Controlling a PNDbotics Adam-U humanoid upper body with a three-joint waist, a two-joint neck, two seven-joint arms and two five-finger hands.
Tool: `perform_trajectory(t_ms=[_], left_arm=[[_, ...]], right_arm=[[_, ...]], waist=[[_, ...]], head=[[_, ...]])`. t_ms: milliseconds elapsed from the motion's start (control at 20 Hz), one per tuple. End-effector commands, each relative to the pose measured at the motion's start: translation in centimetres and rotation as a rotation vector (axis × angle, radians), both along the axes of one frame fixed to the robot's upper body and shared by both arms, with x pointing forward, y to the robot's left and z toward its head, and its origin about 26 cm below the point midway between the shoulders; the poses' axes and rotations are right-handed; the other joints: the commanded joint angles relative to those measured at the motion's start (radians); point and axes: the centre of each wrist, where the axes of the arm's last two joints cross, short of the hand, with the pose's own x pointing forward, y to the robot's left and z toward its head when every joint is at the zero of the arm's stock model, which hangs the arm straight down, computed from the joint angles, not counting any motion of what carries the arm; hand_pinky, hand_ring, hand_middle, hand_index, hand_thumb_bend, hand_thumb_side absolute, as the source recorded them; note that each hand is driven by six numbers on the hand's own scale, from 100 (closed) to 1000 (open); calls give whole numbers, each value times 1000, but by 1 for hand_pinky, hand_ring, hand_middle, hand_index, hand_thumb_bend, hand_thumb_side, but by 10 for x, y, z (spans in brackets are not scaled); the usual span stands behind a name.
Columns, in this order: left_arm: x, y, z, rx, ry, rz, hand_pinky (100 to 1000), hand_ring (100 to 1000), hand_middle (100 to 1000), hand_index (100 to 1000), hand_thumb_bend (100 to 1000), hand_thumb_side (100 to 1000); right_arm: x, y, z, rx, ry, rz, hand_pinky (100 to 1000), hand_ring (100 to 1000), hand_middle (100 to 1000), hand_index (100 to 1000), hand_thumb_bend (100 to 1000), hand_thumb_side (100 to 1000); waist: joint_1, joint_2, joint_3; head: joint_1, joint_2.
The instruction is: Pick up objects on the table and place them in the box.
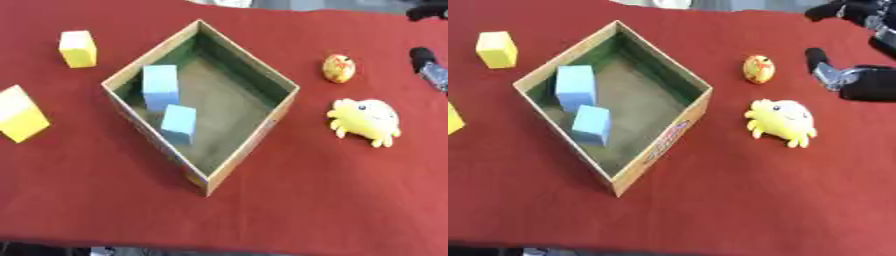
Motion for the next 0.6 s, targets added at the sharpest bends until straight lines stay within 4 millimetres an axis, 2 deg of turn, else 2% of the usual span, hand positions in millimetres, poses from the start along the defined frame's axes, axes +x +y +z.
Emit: perform_trajectory(t_ms=[50,250,400,550,600], left_arm=[[-2,1,10,44,-20,-5,944,780,761,844,209,736],[-2,1,9,45,-18,-7,945,780,761,844,208,738],[-2,1,10,45,-18,-11,945,780,761,844,208,738],[-1,0,10,45,-16,-16,945,780,761,844,208,739],[-1,0,10,45,-16,-17,945,780,761,844,208,739]], right_arm=[[-2,3,11,-100,29,19,862,886,824,922,100,747],[-2,5,5,-104,98,38,869,893,821,921,100,764],[-3,5,-3,-59,189,46,876,894,814,916,100,720],[-3,7,-6,-29,254,52,900,912,823,915,100,574],[-2,7,-7,-27,271,49,900,912,822,915,100,563]], waist=[[-11,-11,3],[-11,-10,4],[-12,-10,4],[-13,-10,4],[-13,-10,5]], head=[[-4,-11],[-6,-11],[-5,-11],[-8,-11],[-9,-11]])
